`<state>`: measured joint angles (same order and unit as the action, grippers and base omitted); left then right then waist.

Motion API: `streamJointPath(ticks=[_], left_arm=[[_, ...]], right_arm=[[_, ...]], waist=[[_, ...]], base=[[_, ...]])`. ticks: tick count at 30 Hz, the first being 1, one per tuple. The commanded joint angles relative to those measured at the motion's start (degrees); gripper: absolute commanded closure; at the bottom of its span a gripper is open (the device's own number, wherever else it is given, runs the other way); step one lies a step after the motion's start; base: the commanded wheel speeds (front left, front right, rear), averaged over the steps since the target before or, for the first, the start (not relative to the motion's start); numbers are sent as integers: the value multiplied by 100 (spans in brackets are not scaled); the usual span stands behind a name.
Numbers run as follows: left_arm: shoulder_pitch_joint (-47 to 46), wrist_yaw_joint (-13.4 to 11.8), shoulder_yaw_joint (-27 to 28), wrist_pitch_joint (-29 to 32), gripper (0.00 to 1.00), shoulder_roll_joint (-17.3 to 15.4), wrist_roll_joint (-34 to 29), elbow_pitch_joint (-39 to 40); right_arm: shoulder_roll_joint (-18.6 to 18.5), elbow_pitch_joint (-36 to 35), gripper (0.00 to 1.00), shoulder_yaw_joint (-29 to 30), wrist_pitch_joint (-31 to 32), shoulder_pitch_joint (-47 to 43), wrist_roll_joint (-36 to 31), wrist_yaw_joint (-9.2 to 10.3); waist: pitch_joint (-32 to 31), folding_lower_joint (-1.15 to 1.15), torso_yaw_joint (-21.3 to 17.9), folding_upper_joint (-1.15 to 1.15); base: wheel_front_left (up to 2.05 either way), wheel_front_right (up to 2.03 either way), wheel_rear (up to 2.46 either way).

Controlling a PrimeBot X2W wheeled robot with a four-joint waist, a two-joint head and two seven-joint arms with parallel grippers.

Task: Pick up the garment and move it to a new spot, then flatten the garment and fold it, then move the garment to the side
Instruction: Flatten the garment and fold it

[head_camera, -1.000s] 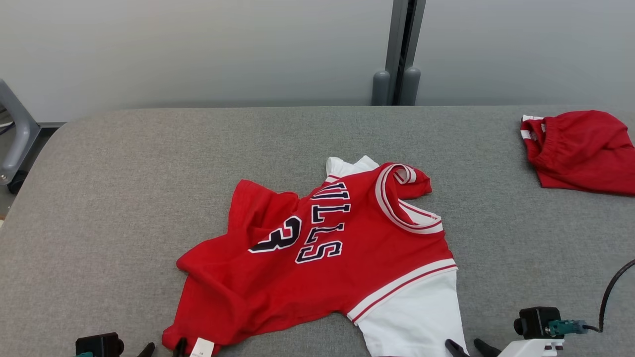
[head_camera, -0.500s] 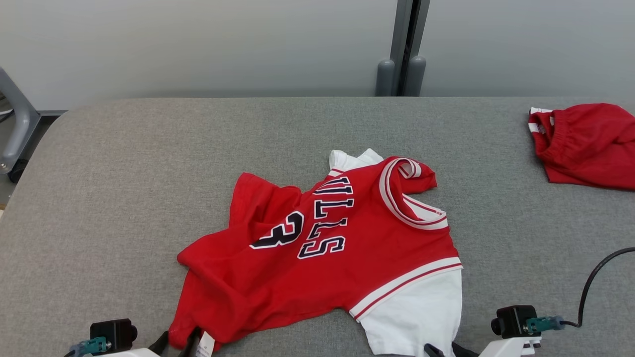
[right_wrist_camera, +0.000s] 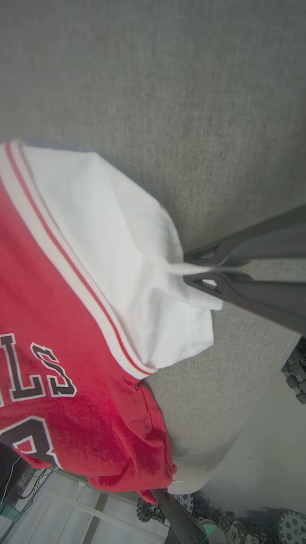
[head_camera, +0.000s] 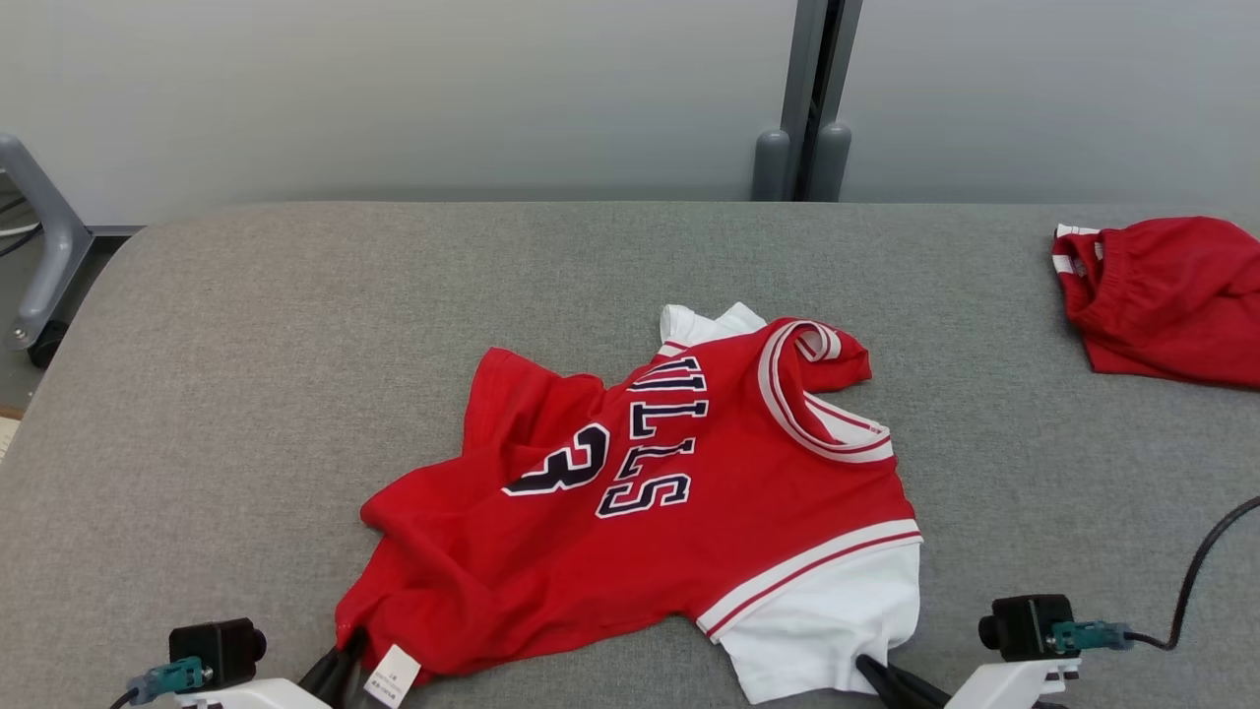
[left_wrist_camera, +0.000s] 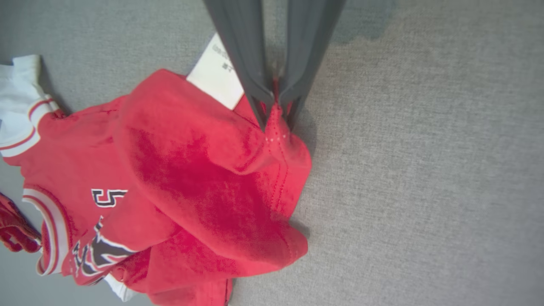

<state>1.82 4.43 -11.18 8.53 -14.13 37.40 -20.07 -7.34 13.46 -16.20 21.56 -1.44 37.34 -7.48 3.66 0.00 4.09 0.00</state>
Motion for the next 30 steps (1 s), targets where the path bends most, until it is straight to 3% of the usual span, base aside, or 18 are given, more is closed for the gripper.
streamJointPath(ticks=[1, 12, 18, 24, 30], left_arm=[[18, -61, 33, -36, 100, -88, -61, 156], [391, -271, 171, 56, 100, -168, 80, 1391], [416, -381, 117, 291, 100, -290, 9, 2123], [-83, -291, 40, 531, 100, -489, -83, 2421], [-1416, -87, 89, 744, 100, -785, -216, 2267]], right_arm=[[-94, -69, 100, 36, -147, 65, 71, -4], [-392, -694, 100, 380, -700, -133, 683, -4], [-510, -1104, 100, 535, -1004, -10, 671, -4], [-330, -1244, 100, 791, -1628, 627, 523, -4], [-273, -943, 100, 1028, -1903, 2028, 262, -4]], waist=[[-24, 0, 7, 0], [-160, 0, -23, 0], [-160, 0, -107, 0], [54, 0, -212, 0], [666, 0, -255, 0]], base=[[0, 0, 0], [0, 0, 0], [0, 0, 0], [0, 0, 0], [0, 0, 0]])
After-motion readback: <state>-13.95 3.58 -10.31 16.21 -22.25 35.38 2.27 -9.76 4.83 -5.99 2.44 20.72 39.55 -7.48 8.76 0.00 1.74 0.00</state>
